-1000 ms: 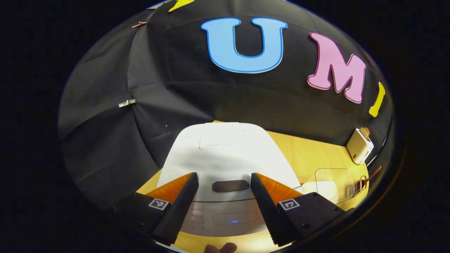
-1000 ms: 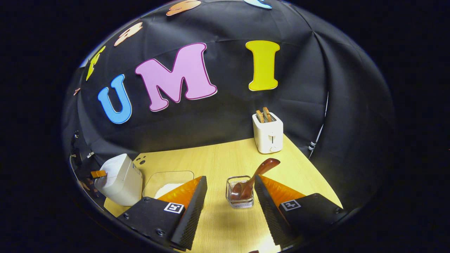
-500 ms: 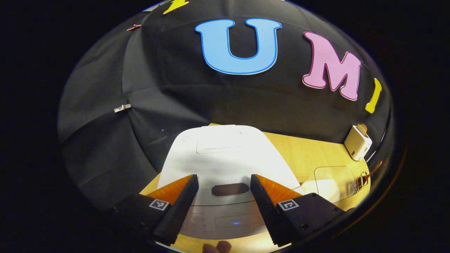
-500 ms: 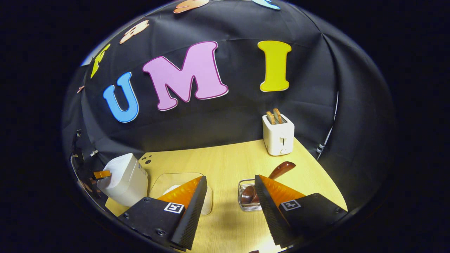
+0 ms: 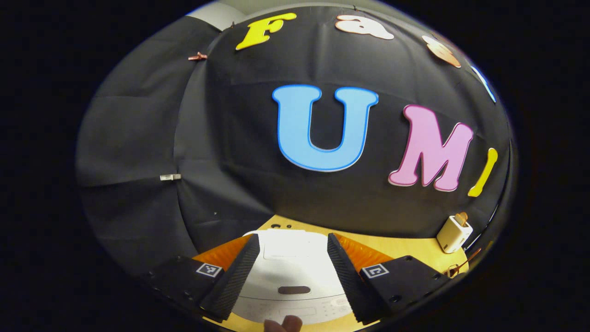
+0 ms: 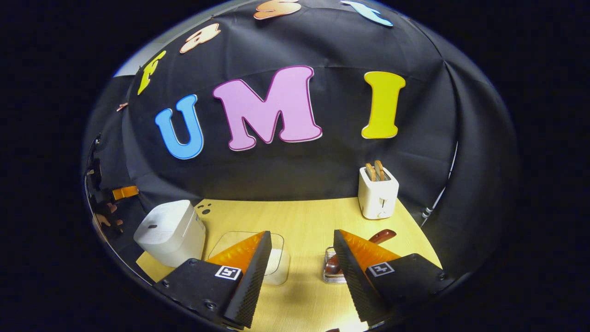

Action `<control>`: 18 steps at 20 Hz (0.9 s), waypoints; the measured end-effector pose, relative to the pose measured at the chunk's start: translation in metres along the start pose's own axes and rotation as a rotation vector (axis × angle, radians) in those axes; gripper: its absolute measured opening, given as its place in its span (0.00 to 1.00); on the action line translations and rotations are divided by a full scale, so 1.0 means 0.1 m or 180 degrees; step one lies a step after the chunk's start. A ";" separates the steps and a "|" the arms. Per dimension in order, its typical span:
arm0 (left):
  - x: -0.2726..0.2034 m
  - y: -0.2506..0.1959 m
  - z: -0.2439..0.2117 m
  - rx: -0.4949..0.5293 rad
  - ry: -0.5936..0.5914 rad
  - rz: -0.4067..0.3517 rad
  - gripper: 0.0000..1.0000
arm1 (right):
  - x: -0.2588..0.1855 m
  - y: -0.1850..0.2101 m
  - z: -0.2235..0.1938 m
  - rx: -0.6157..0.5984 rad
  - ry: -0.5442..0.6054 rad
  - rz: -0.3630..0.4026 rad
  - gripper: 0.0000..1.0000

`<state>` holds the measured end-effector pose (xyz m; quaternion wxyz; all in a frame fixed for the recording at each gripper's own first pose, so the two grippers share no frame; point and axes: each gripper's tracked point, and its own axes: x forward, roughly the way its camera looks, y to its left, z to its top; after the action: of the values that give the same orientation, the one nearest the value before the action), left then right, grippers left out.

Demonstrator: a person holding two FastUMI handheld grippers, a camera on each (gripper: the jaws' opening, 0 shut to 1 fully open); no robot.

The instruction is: Close the left gripper, press the button to open the rice cooker; take a wooden spoon from the chopstick holder with the right hand, scoop a spoonful of rice and pour it into the rice cooker, then put the wooden spoon back into the chopstick holder.

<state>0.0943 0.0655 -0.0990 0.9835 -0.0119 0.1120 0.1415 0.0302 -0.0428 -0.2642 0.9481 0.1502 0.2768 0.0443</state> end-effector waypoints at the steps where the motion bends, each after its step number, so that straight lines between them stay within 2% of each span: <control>1: -0.07 -0.04 0.04 0.0015 -0.0034 -0.0041 0.94 | -0.02 0.04 0.02 -0.0020 -0.0013 0.0025 0.84; 8: -0.52 -0.32 0.05 0.0103 -0.0095 -0.0309 0.95 | -0.20 0.29 0.14 -0.0202 -0.0074 0.0205 0.84; 18: -0.79 -0.47 -0.07 0.0142 -0.0055 -0.0392 0.95 | -0.25 0.48 0.14 -0.0268 -0.0084 0.0391 0.84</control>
<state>0.0319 -0.0014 -0.0882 0.9913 0.0044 0.1056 0.0783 0.0167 -0.0044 -0.2258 0.9526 0.1275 0.2525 0.1120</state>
